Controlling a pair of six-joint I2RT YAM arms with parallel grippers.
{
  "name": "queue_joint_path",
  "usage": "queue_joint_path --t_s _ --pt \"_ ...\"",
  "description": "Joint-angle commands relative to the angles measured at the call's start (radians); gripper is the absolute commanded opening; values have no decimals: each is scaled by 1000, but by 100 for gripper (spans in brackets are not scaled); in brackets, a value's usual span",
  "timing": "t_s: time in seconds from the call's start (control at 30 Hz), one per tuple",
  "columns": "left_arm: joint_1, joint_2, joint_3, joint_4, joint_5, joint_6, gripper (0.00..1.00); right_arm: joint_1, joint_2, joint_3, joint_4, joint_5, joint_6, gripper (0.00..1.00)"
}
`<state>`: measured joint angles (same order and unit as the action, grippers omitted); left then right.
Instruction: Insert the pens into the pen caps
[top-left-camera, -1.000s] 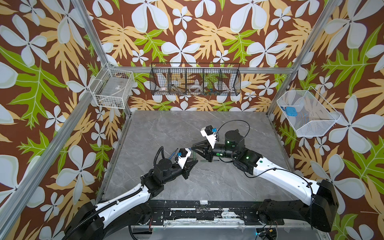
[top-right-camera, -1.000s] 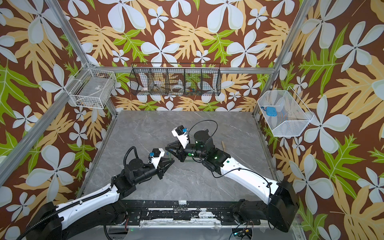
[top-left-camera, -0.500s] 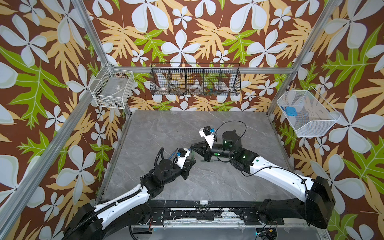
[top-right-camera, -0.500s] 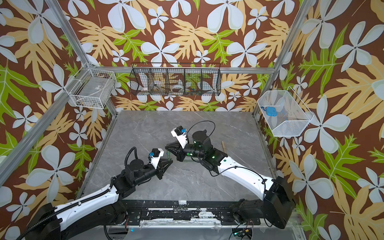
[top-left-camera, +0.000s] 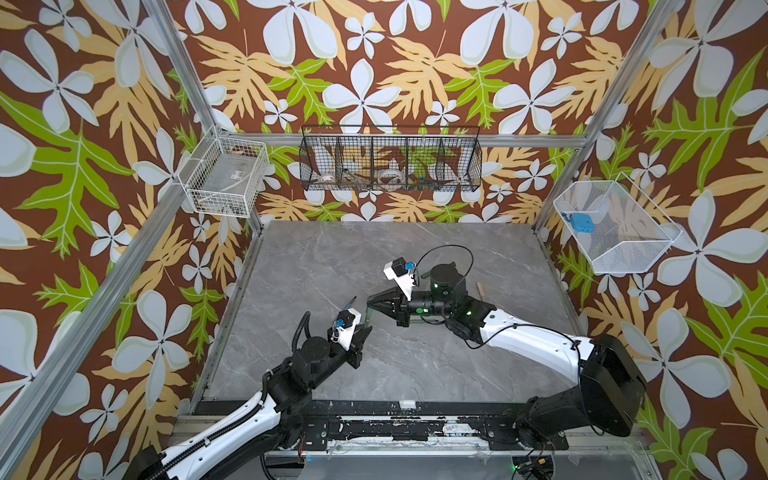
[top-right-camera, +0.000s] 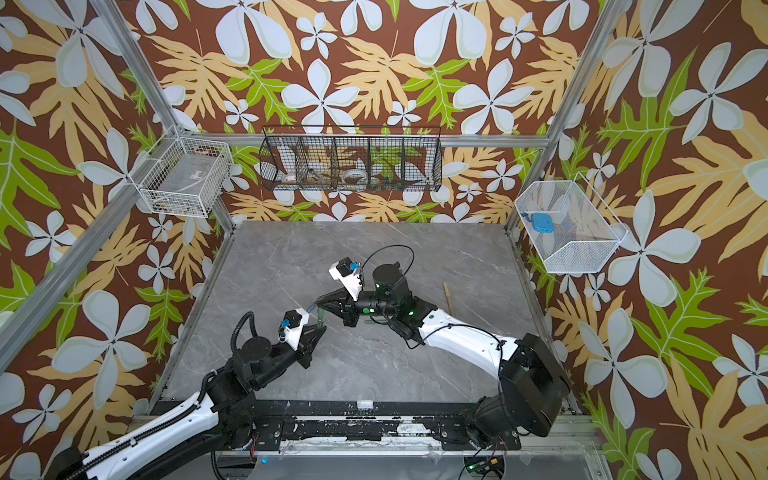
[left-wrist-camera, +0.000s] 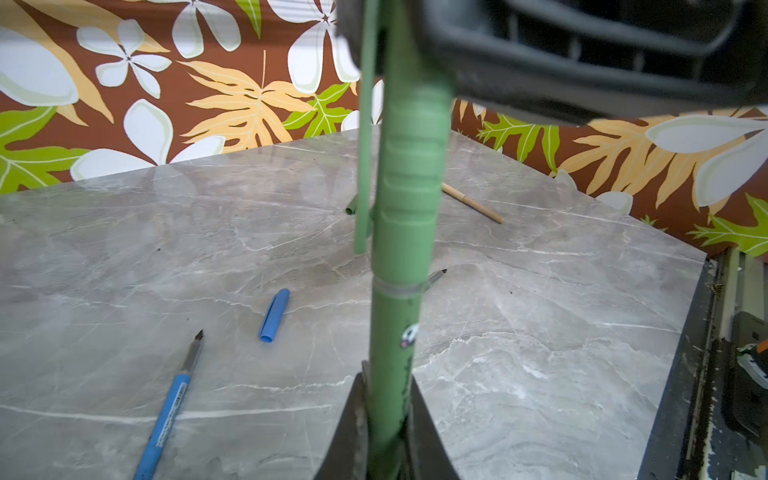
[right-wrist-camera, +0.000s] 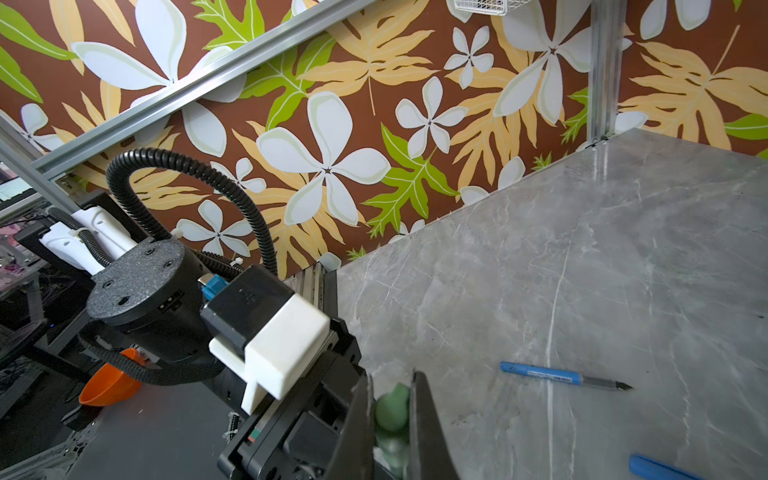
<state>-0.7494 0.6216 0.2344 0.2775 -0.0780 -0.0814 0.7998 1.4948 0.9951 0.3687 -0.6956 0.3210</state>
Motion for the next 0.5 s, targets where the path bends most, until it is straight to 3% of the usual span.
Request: queue_joint_path --t_s 0.0,0.27,0.47 --pt "3 -26 25 307 -144 -29 0 14 32 -9 -237 -125 13 0" --pt "4 13 130 326 -157 34 0 21 33 22 -335 -163 -54 0" --pt "4 90 195 485 -122 60 0 20 6 13 -417 -133 -101 0"
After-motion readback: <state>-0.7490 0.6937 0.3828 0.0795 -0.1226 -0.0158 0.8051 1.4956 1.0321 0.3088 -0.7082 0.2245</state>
